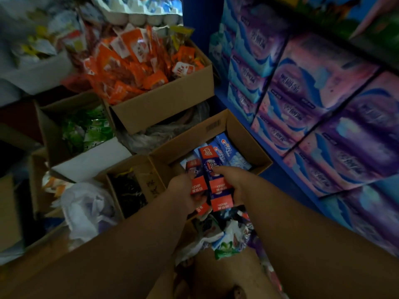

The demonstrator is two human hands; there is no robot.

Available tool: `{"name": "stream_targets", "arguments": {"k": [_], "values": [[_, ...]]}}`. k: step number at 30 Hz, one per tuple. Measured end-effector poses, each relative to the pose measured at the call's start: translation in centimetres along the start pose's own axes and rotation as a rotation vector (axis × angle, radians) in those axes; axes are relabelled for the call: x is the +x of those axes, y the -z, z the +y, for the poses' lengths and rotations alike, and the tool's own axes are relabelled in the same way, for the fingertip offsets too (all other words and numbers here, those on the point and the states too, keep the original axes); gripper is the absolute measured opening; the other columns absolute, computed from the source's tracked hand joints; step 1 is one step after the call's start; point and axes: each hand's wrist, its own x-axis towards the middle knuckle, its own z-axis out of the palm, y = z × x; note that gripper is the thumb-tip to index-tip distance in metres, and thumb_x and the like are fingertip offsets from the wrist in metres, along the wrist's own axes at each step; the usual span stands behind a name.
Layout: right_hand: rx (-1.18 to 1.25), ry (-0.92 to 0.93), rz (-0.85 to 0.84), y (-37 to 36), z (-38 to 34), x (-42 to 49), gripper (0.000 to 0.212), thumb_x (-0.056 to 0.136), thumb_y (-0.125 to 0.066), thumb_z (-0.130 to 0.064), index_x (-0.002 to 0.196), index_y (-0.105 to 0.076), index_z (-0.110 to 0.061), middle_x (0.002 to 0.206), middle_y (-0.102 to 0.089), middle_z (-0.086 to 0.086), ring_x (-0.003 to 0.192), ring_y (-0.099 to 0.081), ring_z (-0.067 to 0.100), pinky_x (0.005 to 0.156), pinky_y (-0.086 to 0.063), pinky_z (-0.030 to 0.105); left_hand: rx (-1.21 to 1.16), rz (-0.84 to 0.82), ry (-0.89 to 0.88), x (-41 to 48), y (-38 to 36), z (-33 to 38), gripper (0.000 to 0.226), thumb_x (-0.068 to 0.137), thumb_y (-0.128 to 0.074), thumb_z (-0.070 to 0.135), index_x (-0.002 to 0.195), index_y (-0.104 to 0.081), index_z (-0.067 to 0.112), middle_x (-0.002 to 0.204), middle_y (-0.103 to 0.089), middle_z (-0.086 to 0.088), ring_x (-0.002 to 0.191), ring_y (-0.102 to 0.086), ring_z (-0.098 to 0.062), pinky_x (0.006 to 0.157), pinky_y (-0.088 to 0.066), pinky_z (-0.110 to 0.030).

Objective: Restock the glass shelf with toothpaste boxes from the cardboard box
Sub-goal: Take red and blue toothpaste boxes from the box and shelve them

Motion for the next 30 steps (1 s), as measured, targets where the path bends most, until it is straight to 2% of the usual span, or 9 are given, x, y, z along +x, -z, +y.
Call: {"name": "stream_targets", "arguments": {"k": [5,8,10,14,19,21,25,29,30], "values": [[-0.015,-0.001,0.006,-1.2,0.8,1.0,0.040,0.085,-0.065,-0.031,0.118,-0.054,-0.011,0.102,-0.069,0.016,0.088,-0.066,0.032,0.074,-0.054,0.042,-0.007,-0.049,-0.020,-1.0,1.0,-0.5,0.014,0.098,-0.047,0.022,0.101,-0.056,0.011,0.101,-0.064,-0.014,0.087,-0.062,-0.027,0.077,-0.051,-0.045],[-0.013,-0.050,0.007,-1.8,1.4,1.6,0.040,0.085,-0.063,-0.031,0.119,-0.053,-0.012,0.102,-0.070,0.016,0.092,-0.066,0.033,0.085,-0.051,0.051,0.014,-0.066,-0.006,-0.9,1.6,-1.0,0.017,0.100,-0.045,0.020,0.094,-0.056,0.009,0.096,-0.064,-0.015,0.083,-0.061,-0.027,0.077,-0.052,-0.045],[-0.009,-0.036,0.009,-2.1,1.7,2.0,0.033,0.090,-0.058,-0.023,0.118,-0.052,-0.008,0.101,-0.070,0.017,0.091,-0.066,0.032,0.081,-0.052,0.050,0.020,-0.062,-0.002,-0.2,2.1,-1.4,0.018,0.100,-0.044,0.020,0.094,-0.057,0.009,0.095,-0.064,-0.014,0.081,-0.061,-0.026,0.081,-0.053,-0.046],[0.045,-0.028,0.002,-2.7,2.3,2.3,0.034,0.092,-0.056,-0.016,0.123,-0.049,-0.005,0.097,-0.069,0.016,0.084,-0.067,0.028,0.066,-0.052,0.039,0.048,-0.041,0.002,0.1,2.8,-1.9,0.021,0.100,-0.045,0.024,0.106,-0.058,0.009,0.096,-0.066,-0.013,0.079,-0.063,-0.026,0.069,-0.052,-0.041],[0.110,0.028,0.028,-2.6,1.7,1.0,0.039,0.087,-0.062,-0.021,0.123,-0.052,-0.009,0.101,-0.069,0.013,0.091,-0.066,0.025,0.080,-0.054,0.038,0.098,-0.070,-0.044,-2.1,2.5,-0.6,0.015,0.098,-0.049,0.021,0.102,-0.059,0.010,0.091,-0.065,-0.012,0.076,-0.062,-0.024,0.058,-0.049,-0.036],[0.144,0.092,0.023,-2.3,0.1,-0.7,0.030,0.089,-0.061,-0.021,0.116,-0.055,-0.009,0.095,-0.069,0.011,0.086,-0.066,0.022,0.081,-0.054,0.037,0.103,-0.106,-0.103,-3.5,2.0,0.6,0.017,0.095,-0.051,0.019,0.110,-0.058,0.013,0.099,-0.067,-0.012,0.080,-0.063,-0.023,0.062,-0.049,-0.036],[0.155,0.299,0.008,-0.9,-4.4,-6.6,0.010,0.094,-0.056,-0.019,0.097,-0.058,-0.010,0.082,-0.065,0.008,0.070,-0.061,0.019,0.064,-0.051,0.032,0.079,-0.240,-0.216,-7.8,0.2,3.8,0.033,0.091,-0.056,0.011,0.124,-0.053,0.013,0.102,-0.068,-0.012,0.082,-0.064,-0.023,0.073,-0.050,-0.036],[0.153,0.550,-0.019,0.8,-9.3,-14.1,0.008,0.089,-0.058,-0.013,0.095,-0.063,-0.012,0.091,-0.070,0.013,0.085,-0.068,0.028,0.084,-0.055,0.044,0.154,-0.461,-0.401,-13.8,-1.9,7.5,0.049,0.087,-0.051,0.000,0.132,-0.049,0.021,0.113,-0.067,-0.010,0.096,-0.064,-0.030,0.085,-0.050,-0.044],[0.141,0.619,-0.027,1.2,-10.4,-16.3,0.007,0.089,-0.058,-0.010,0.091,-0.064,-0.012,0.089,-0.071,0.014,0.082,-0.070,0.028,0.081,-0.057,0.042,0.148,-0.535,-0.444,-15.5,-2.6,8.4,0.052,0.086,-0.049,-0.004,0.132,-0.049,0.020,0.119,-0.066,-0.012,0.104,-0.063,-0.034,0.092,-0.050,-0.050]]}}
